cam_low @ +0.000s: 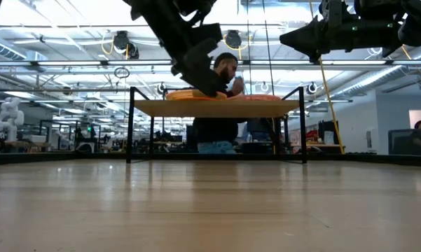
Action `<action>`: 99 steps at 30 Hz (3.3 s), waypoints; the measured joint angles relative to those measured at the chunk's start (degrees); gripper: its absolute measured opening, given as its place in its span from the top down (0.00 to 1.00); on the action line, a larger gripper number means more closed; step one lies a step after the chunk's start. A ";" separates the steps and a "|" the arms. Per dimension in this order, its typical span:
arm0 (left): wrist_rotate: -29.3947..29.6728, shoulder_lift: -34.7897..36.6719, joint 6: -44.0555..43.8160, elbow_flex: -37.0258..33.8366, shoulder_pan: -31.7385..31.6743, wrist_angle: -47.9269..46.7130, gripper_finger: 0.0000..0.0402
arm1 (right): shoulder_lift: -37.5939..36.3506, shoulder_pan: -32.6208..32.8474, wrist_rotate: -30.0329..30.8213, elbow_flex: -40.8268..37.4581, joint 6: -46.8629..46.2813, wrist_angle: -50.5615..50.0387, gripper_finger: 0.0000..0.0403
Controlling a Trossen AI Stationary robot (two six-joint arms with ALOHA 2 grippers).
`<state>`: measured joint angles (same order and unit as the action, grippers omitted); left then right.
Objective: Place and stack plates onto a shelf
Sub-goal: Adjust the stack plates on the shelf, then return to Home Position
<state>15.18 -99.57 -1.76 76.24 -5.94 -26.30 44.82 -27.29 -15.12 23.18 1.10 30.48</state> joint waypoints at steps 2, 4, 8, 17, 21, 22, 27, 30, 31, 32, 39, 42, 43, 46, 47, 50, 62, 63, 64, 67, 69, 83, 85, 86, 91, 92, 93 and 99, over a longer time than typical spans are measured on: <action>0.65 0.11 0.02 0.38 -0.69 -0.50 0.78 | 0.00 0.00 0.01 0.00 0.00 -0.15 0.85; 1.01 0.13 0.02 0.93 -1.49 0.09 0.78 | 0.00 0.00 0.00 0.00 0.00 -0.40 0.85; 1.16 0.75 -0.85 1.83 -2.92 -0.58 0.78 | 0.00 0.00 -0.01 0.00 0.00 -0.69 0.85; 1.41 0.72 -2.20 2.13 -5.56 -4.29 0.78 | 0.00 0.00 0.00 0.00 0.00 -2.26 0.85; 1.42 0.72 -3.28 2.11 -6.66 -5.80 0.78 | 0.00 0.00 -0.01 0.00 0.00 -2.75 0.85; 1.44 0.72 -3.42 2.11 -6.95 -6.18 0.78 | 0.00 0.00 0.00 0.00 0.00 -2.75 0.85; 1.35 0.72 -4.03 2.11 -7.65 -6.69 0.78 | 0.00 0.00 -0.01 0.00 0.00 -2.92 0.85; 1.44 0.75 -4.31 2.11 -7.82 -6.73 0.78 | 0.00 0.00 0.00 0.00 0.00 -2.92 0.85; 1.79 0.75 -4.31 2.11 -7.82 -6.83 0.78 | 0.00 0.00 0.00 0.00 0.00 -2.90 0.85; 2.12 0.75 -4.31 2.11 -7.82 -6.89 0.78 | 0.00 0.00 0.01 0.00 0.00 -2.92 0.85; 2.93 0.75 -4.31 2.11 -7.80 -7.10 0.78 | 0.00 0.00 0.00 0.00 0.00 -2.91 0.85; 2.89 0.75 -4.31 2.11 -7.80 -7.17 0.78 | 0.00 0.00 -0.01 0.00 0.00 -2.92 0.85; 2.87 0.75 -4.31 2.11 -7.80 -7.20 0.78 | 0.00 0.00 -0.01 0.00 0.00 -2.92 0.85; 2.87 0.75 -4.28 2.11 -7.80 -7.23 0.78 | 0.00 0.00 0.01 0.00 0.00 -2.92 0.85; 2.87 0.75 -4.28 2.11 -7.80 -7.27 0.78 | 0.00 0.00 -0.01 0.00 0.00 -2.92 0.85; 2.87 0.75 -4.05 2.11 -7.80 -7.39 0.78 | 0.00 0.00 0.01 0.00 0.00 -2.92 0.85; 2.97 1.87 -4.18 1.98 -7.82 -8.70 0.78 | 0.00 0.00 -0.01 0.00 0.00 -3.36 0.85; 3.47 2.13 -4.25 1.98 -7.90 -8.90 0.78 | 0.00 0.00 0.00 0.00 0.00 -3.40 0.85; 3.77 2.29 -4.31 1.98 -7.97 -8.34 0.78 | 0.00 0.00 0.00 0.00 0.00 -3.52 0.85; 3.91 3.12 -4.35 1.98 -8.02 -8.82 0.78 | 0.00 0.02 0.01 0.00 0.00 -3.73 0.85; 3.74 3.40 -4.36 2.00 -7.99 -7.95 0.78 | -0.02 0.02 -0.01 0.00 0.00 -3.77 0.85; -2.94 4.96 -4.99 1.99 -6.49 -10.70 0.78 | -0.02 0.02 0.01 0.00 -0.62 -3.73 0.85; -4.18 6.53 -5.81 1.98 -5.59 -11.70 0.78 | -0.25 0.00 0.01 0.00 -2.48 -3.18 0.85; -4.50 7.71 -6.26 1.98 -5.20 -12.11 0.78 | -0.59 0.00 0.00 0.00 -3.03 -2.67 0.85; -4.43 14.73 -6.97 1.98 -2.51 -13.05 0.78 | -4.23 0.00 -0.12 0.00 -2.36 -1.58 0.85; -4.01 16.14 -6.97 1.98 -1.87 -12.74 0.78 | -5.22 0.00 -0.14 0.00 -1.78 -1.53 0.85; -3.14 17.50 -6.90 2.03 -1.20 -12.36 0.78 | -6.30 -0.02 -0.12 0.00 -1.42 -1.56 0.85; 2.60 24.26 -5.58 2.06 2.54 -12.55 0.78 | -12.46 -0.13 2.39 0.00 -1.95 -2.98 0.85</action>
<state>17.78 -75.32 -7.34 78.30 -3.39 -38.85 32.36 -27.42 -12.74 23.18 -0.84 27.49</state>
